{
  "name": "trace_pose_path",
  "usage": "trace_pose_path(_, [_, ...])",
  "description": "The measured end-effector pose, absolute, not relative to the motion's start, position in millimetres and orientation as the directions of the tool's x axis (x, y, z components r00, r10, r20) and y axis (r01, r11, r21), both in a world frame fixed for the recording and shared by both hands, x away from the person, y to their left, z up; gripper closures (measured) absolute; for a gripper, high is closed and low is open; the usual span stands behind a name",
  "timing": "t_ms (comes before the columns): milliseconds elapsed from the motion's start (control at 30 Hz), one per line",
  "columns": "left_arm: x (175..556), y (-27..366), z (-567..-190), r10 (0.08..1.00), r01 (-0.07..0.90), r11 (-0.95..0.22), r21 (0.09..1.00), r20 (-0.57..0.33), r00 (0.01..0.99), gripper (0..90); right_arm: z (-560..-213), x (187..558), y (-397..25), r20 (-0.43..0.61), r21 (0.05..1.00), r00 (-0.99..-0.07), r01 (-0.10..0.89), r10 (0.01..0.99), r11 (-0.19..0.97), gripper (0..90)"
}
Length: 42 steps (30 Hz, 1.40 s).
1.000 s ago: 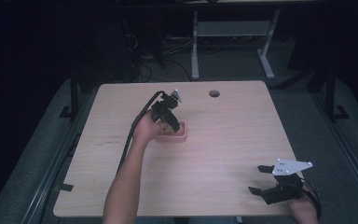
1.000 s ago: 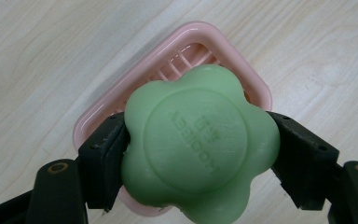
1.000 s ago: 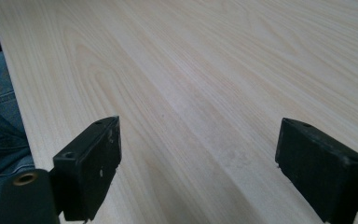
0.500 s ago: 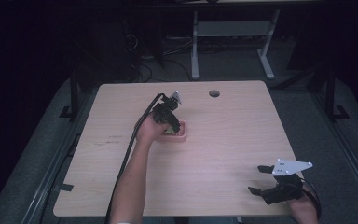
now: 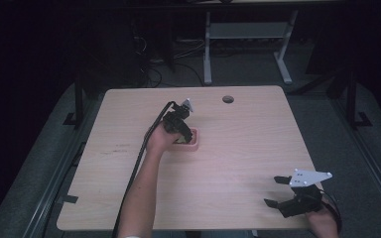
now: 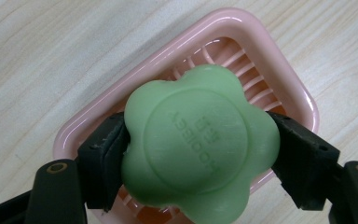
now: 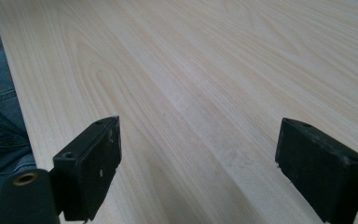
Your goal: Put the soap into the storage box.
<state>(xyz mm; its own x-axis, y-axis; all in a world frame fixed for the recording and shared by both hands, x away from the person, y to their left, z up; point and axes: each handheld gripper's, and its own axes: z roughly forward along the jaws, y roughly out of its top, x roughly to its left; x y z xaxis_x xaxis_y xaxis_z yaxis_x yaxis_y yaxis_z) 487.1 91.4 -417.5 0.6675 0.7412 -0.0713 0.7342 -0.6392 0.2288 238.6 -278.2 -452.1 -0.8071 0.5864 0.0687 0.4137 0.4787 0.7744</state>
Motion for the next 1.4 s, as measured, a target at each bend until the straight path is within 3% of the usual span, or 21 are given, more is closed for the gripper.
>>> trace_pose_path(367, [486, 93, -415, 0.734, 0.726, -0.650, 0.226, -0.063, 0.676, 25.7, -452, 239, -277, 0.068, 0.769, -0.807, 0.417, 0.587, 0.484, 13.8])
trace_pose_path(1400, [458, 112, -387, 0.704, 0.672, -0.658, 0.339, -0.037, 0.709, 23.1, -454, 239, -277, 0.066, 0.772, -0.800, 0.420, 0.596, 0.478, 13.8])
